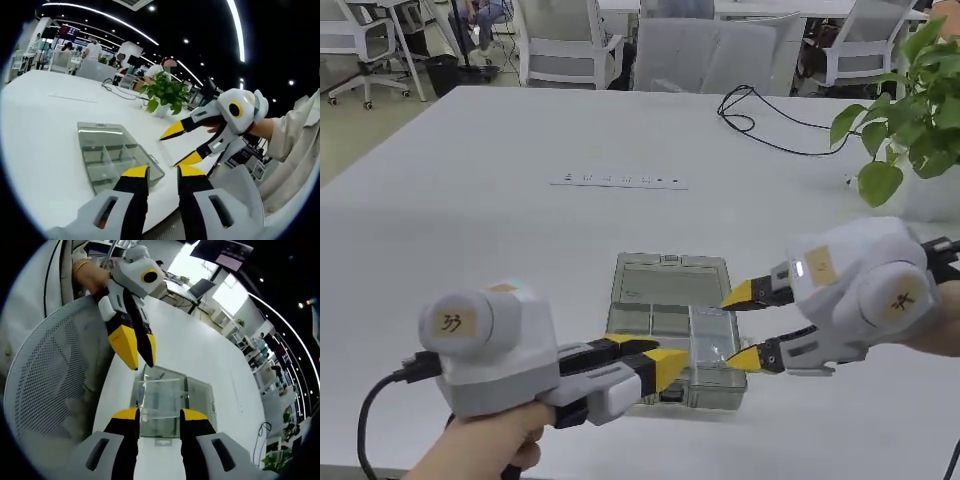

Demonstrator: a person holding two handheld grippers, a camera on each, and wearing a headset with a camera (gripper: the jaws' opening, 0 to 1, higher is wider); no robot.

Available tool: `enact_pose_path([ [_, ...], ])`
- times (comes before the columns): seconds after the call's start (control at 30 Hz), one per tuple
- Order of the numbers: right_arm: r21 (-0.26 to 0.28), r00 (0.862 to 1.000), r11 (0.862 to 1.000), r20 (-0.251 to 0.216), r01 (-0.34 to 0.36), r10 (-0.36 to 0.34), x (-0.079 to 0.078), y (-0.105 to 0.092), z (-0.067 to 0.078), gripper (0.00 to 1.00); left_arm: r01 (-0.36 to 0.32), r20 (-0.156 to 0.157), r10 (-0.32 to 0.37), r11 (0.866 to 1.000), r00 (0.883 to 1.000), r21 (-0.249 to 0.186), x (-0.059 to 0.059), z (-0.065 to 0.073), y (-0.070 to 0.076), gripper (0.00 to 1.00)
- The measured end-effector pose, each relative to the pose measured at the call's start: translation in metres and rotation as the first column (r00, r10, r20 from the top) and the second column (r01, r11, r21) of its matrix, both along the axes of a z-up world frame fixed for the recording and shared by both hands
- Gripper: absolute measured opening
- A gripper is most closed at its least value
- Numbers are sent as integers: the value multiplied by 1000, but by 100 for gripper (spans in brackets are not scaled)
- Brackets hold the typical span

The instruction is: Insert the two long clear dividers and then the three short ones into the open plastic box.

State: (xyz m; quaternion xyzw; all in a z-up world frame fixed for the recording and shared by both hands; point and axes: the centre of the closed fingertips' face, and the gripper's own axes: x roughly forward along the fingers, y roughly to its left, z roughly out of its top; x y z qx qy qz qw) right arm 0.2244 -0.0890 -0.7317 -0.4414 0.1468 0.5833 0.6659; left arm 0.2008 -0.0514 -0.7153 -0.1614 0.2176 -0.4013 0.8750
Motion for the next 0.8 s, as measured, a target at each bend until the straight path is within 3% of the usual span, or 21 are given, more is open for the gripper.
enact_pose_path([
  [0.43, 37, 997, 997, 41, -72, 70, -9, 23, 9, 32, -6, -85, -4, 993, 996, -118, 2, 3, -6, 7],
  [0.8, 53, 993, 994, 77, -96, 92, -7, 32, 16, 32, -10, -103, -4, 991, 995, -135, 5, 2, -6, 2],
])
